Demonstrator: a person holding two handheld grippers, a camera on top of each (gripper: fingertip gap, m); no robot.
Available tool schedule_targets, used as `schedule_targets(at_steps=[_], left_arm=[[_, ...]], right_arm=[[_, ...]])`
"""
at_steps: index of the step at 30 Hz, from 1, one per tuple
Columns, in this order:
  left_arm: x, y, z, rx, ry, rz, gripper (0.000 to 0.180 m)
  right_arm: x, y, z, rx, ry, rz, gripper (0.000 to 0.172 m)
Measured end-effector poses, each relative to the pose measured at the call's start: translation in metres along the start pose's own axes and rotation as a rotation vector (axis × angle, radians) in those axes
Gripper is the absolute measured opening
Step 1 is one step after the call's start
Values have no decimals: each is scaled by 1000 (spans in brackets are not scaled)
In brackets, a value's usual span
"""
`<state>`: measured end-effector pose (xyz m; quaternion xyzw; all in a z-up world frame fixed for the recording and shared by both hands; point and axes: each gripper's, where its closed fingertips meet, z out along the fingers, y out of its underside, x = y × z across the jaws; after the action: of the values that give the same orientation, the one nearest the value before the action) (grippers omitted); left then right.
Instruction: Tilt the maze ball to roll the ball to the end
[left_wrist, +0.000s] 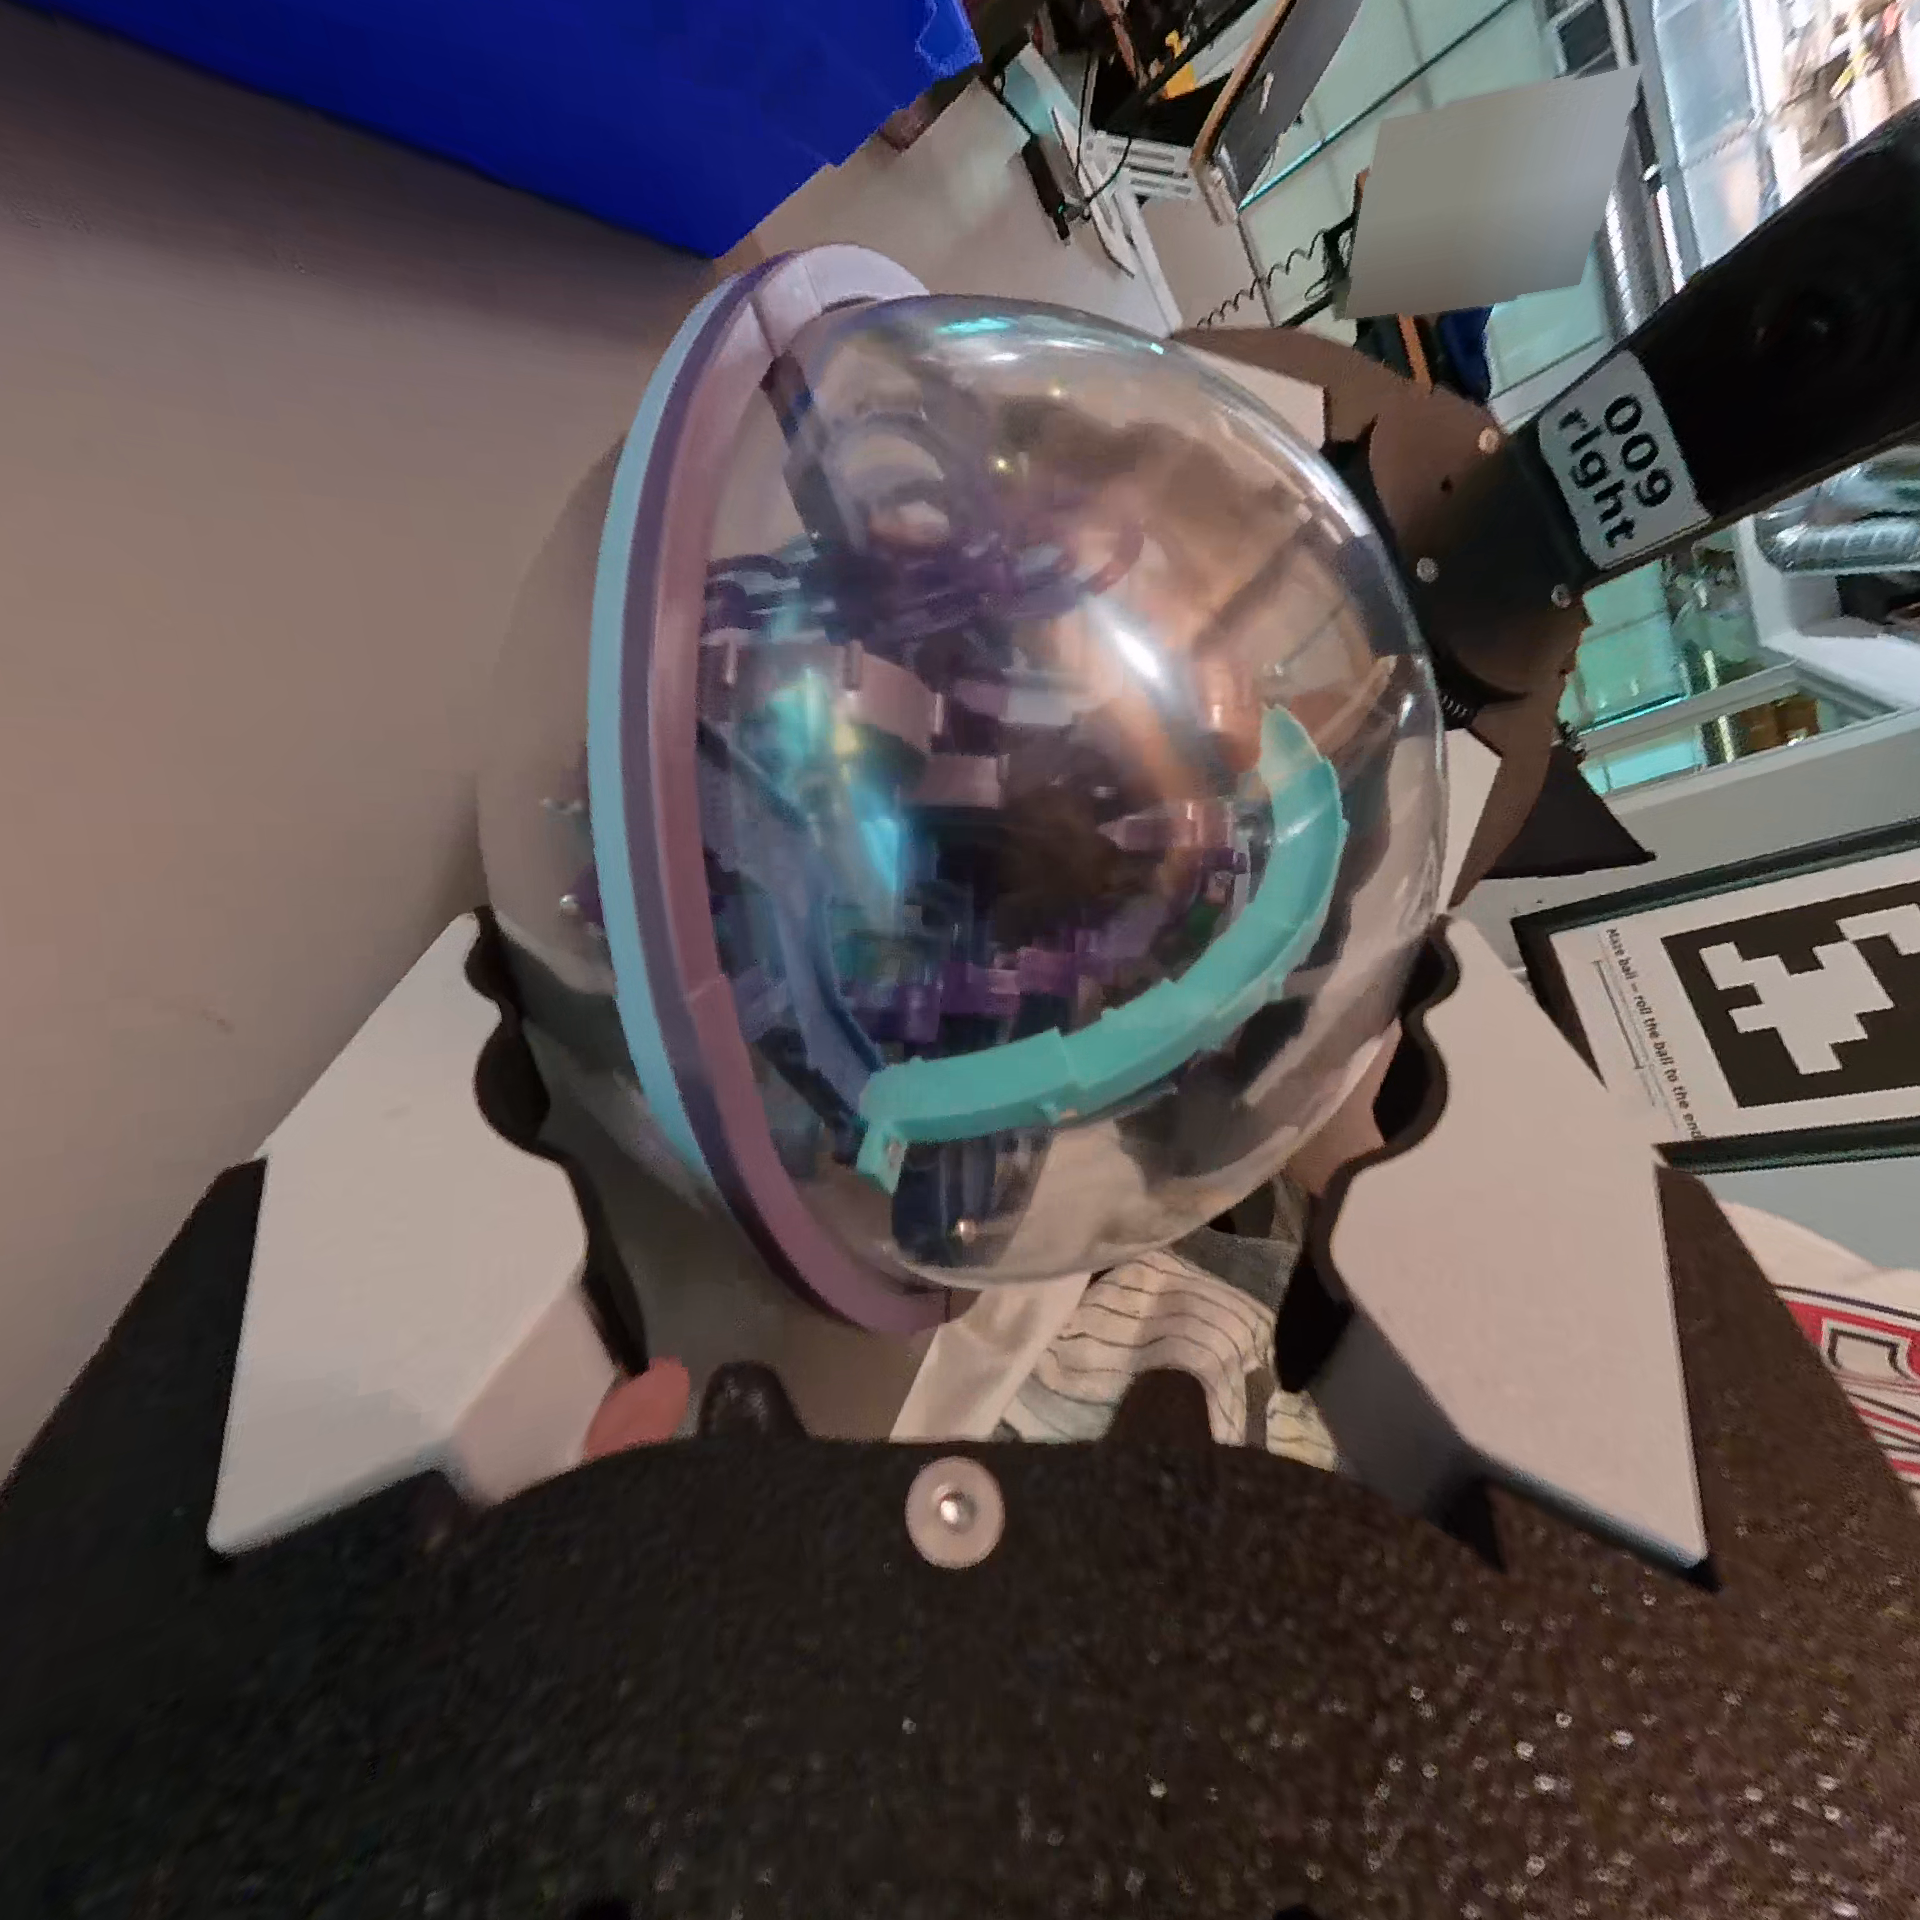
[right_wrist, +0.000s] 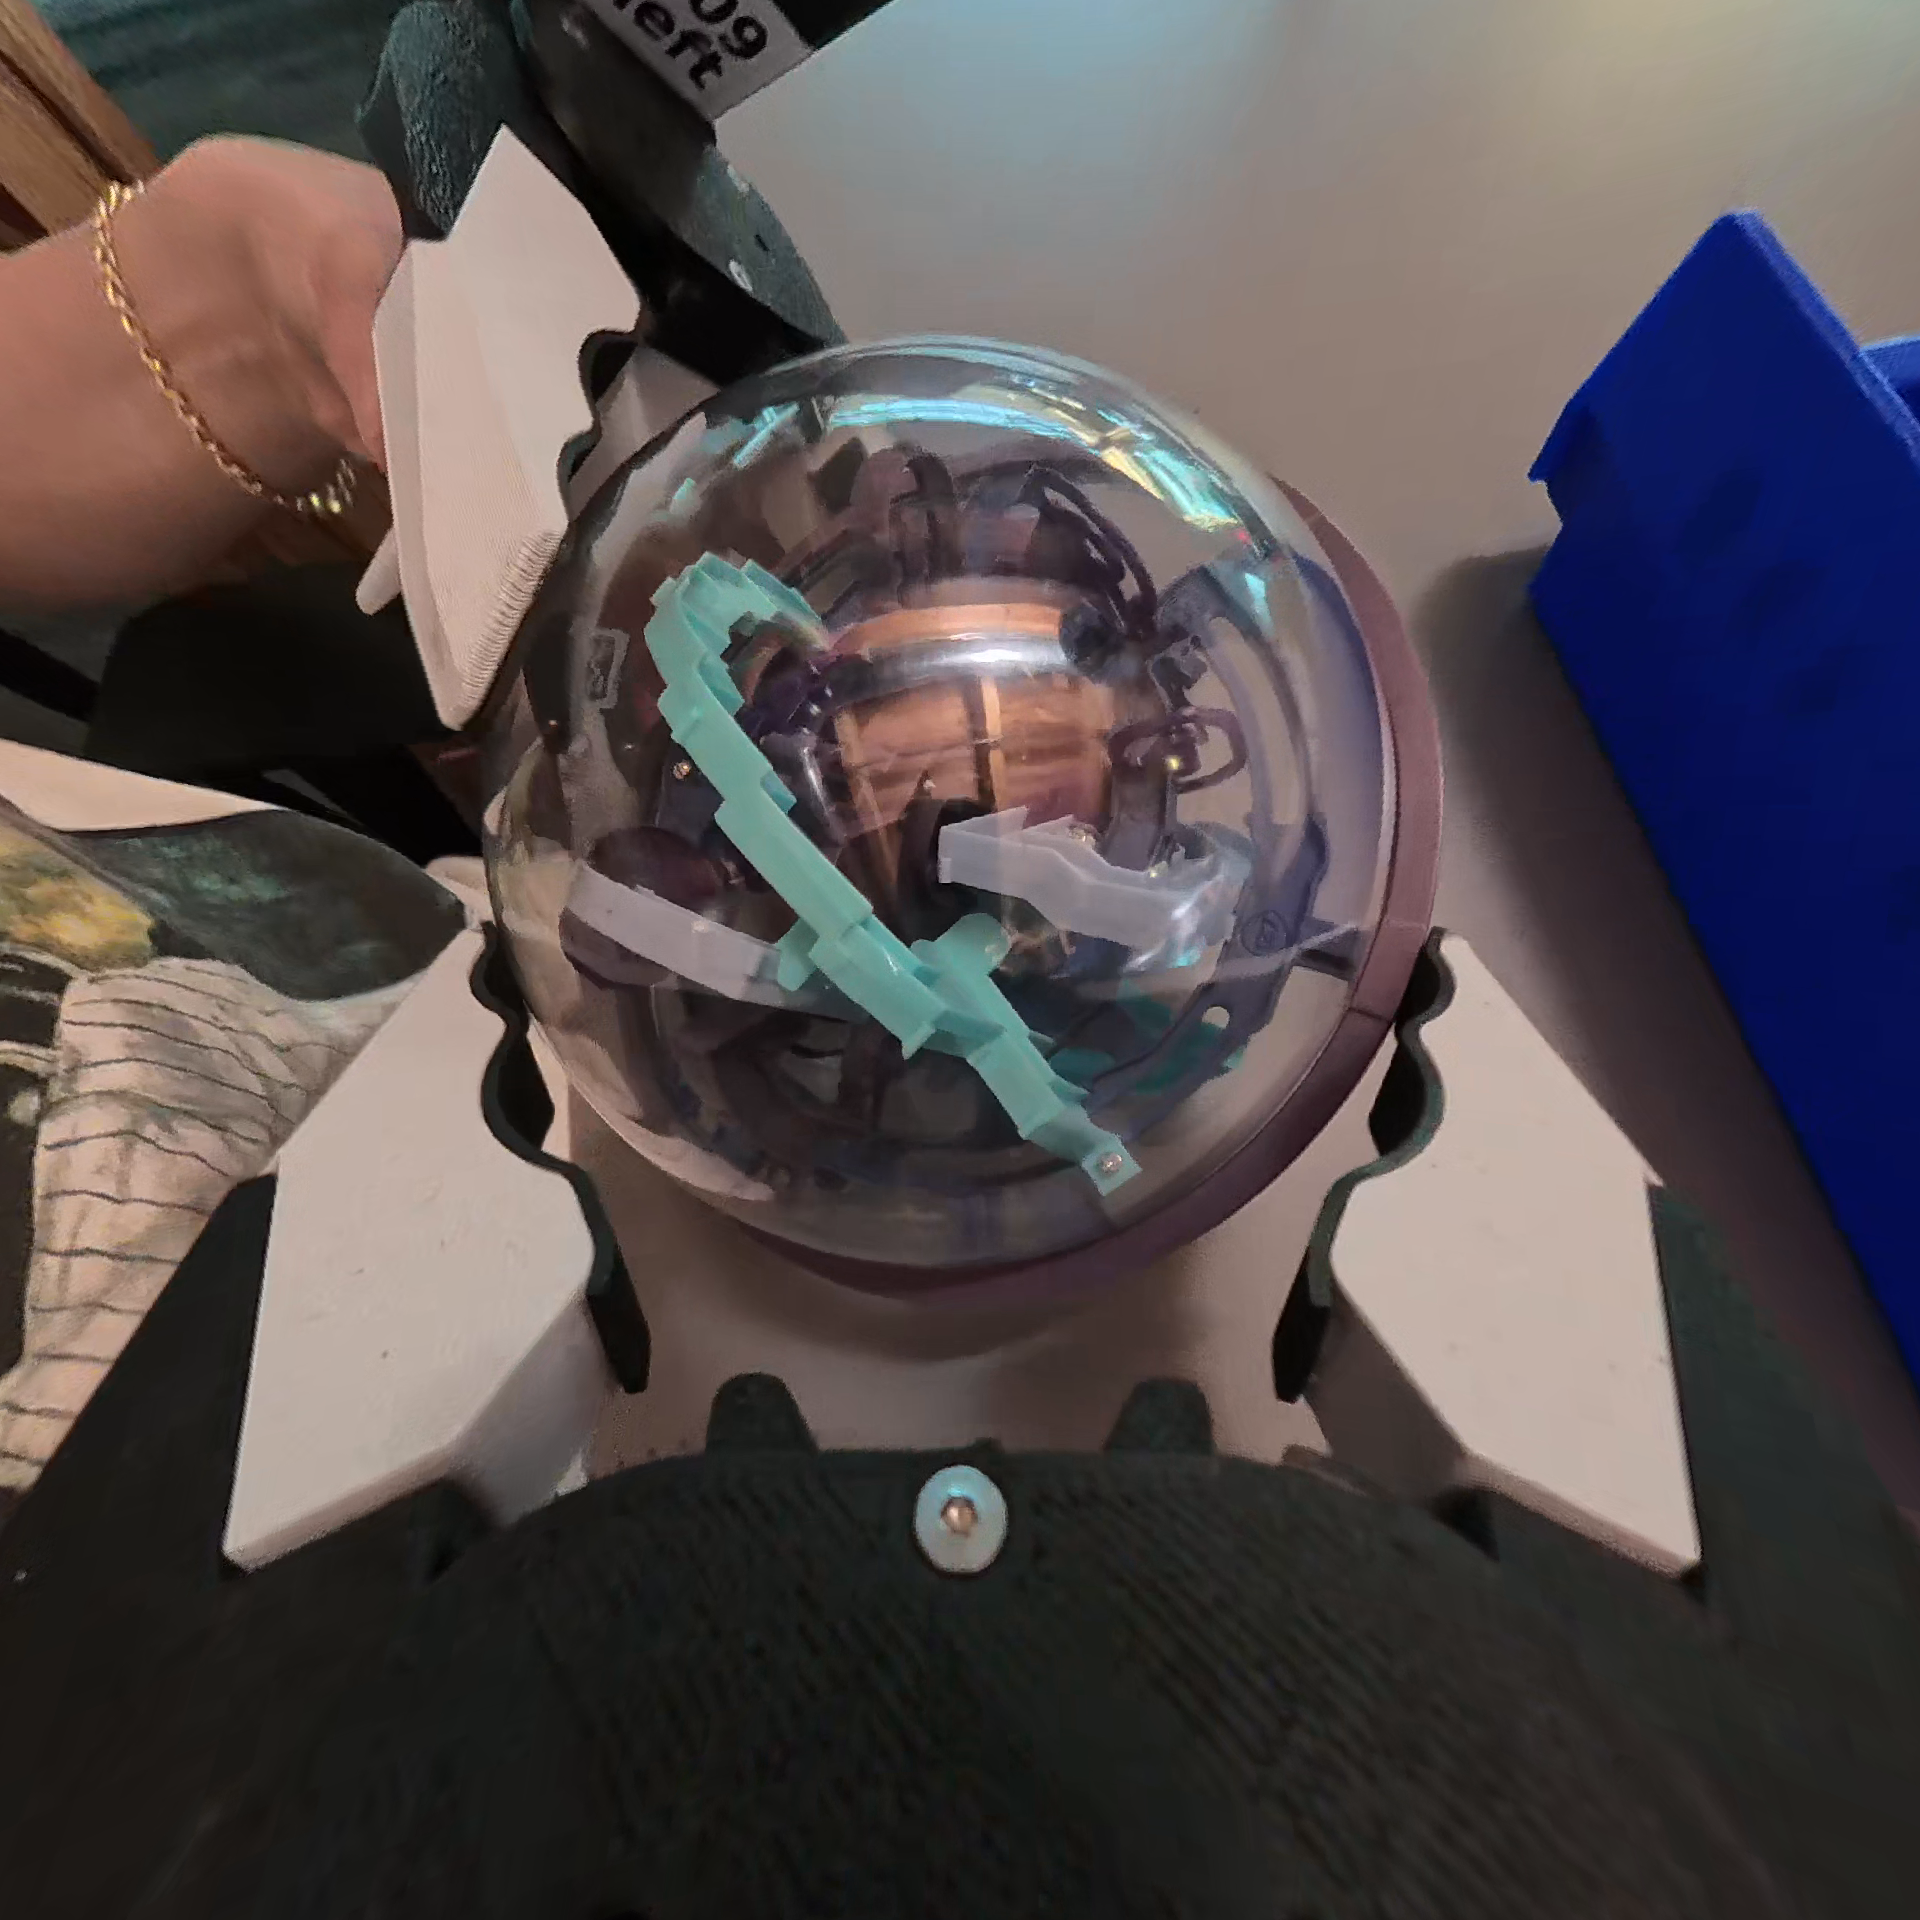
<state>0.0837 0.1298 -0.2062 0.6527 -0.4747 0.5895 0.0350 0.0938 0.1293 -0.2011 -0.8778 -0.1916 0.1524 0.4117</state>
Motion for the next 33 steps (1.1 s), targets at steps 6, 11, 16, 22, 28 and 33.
schedule_targets(at_steps=[6, 11, 16, 22, 28, 33], left_arm=[[-17, -18, -16, -9, -142, 167, 155], [-28, -23, -29, -83, -275, 315, 157], [-24, -29, -45, -121, -250, 327, 146], [-13, -51, -78, -169, -365, 719, 141], [10, -72, -68, -294, -314, 1279, 121], [-27, -73, -48, -557, -271, 1260, 144]], right_arm=[[18, -6, 12, -99, 9, -111, 155], [24, -16, 21, -114, -17, -184, 155], [29, -26, 27, -81, -17, -208, 154], [40, -23, 28, -126, 2, -270, 154], [46, -29, 33, -113, -46, -275, 154], [55, -33, 39, -110, -43, -265, 154]])
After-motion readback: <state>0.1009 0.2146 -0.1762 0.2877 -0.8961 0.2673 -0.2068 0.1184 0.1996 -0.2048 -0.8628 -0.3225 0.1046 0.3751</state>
